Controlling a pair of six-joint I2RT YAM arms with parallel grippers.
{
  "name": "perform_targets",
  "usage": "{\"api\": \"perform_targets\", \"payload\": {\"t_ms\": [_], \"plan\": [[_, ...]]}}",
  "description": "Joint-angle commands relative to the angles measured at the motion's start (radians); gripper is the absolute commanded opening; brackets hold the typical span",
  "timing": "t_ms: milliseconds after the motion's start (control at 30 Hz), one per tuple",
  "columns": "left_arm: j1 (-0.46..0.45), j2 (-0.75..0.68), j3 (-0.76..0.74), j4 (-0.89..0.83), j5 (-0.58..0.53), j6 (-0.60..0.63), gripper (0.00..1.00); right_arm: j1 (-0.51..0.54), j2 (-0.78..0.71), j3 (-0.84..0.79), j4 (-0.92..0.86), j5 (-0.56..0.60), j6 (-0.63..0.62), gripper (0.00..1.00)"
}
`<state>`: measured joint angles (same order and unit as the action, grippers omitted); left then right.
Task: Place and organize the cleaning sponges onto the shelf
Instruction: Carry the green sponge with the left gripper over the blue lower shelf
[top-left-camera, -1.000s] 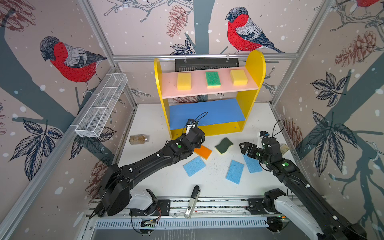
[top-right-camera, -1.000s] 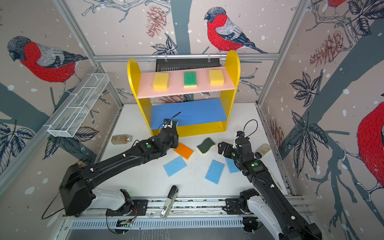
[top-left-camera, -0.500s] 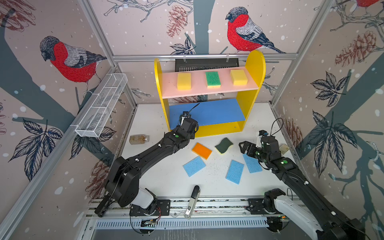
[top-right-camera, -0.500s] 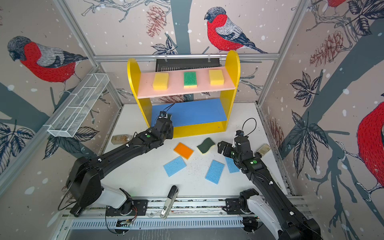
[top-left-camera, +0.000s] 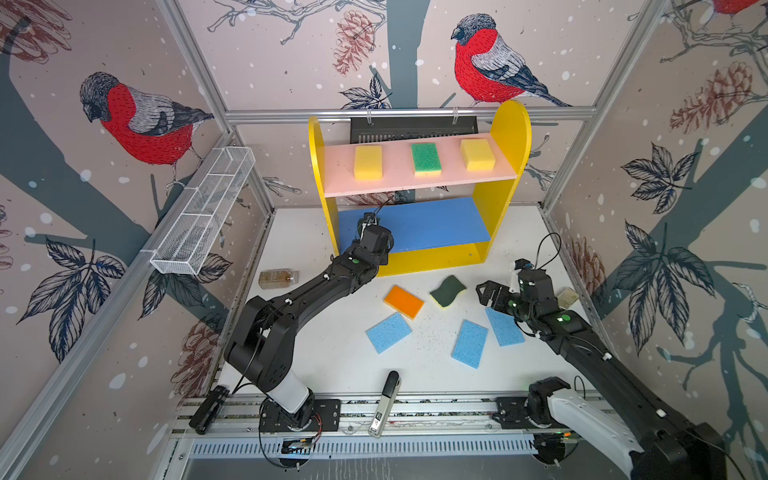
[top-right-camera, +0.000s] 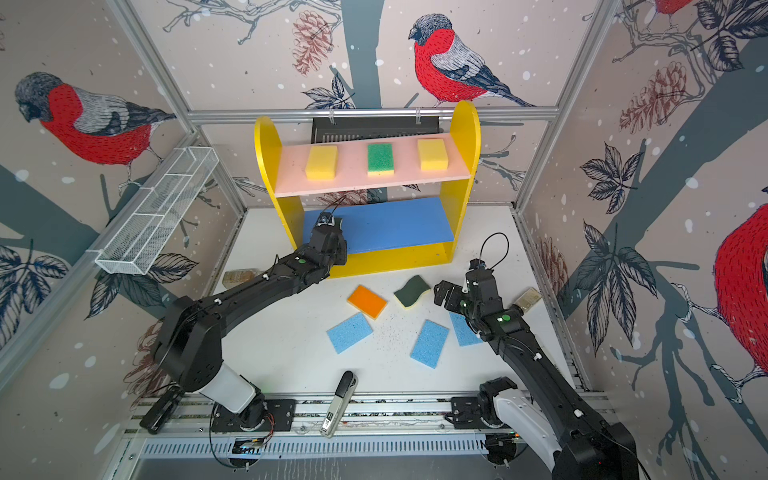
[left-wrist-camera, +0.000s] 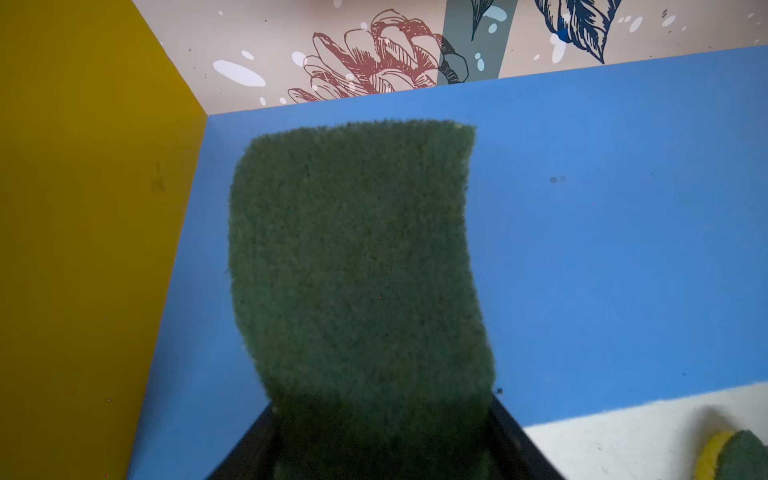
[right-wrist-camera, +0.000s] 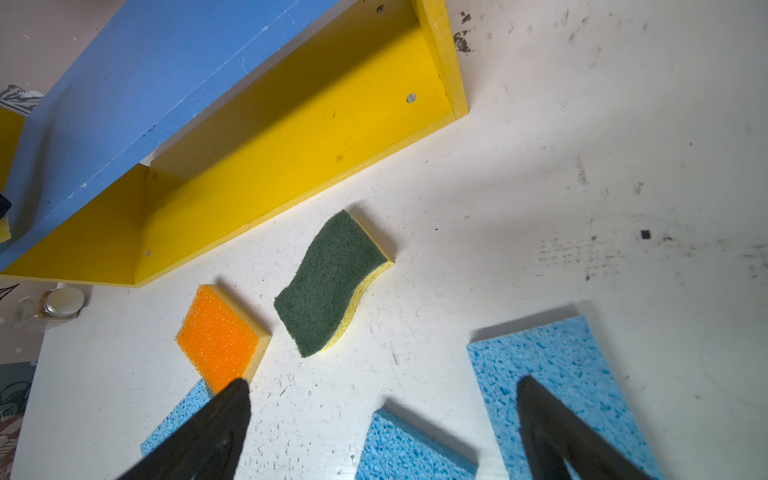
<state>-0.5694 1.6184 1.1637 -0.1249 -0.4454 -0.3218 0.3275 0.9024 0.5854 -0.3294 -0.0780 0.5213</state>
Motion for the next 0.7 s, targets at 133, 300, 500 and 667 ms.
{"api": "perform_targets", "payload": {"t_ms": [133,300,500,667], "plan": [[0.022,0.042,0.028,0.095,0.009,0.016,0.61,0.002,0.021,0.015,0.035,0.007,-0.012,0.99],[0.037,0.064,0.050,0.100,0.010,0.012,0.61,0.002,0.033,0.016,0.041,0.008,-0.007,1.00],[0.050,0.096,0.075,0.091,0.024,0.012,0.61,0.004,0.047,0.017,0.046,0.006,-0.006,1.00],[0.051,0.116,0.086,0.092,0.027,0.012,0.61,0.004,0.056,0.019,0.050,0.004,-0.002,0.99]]}}
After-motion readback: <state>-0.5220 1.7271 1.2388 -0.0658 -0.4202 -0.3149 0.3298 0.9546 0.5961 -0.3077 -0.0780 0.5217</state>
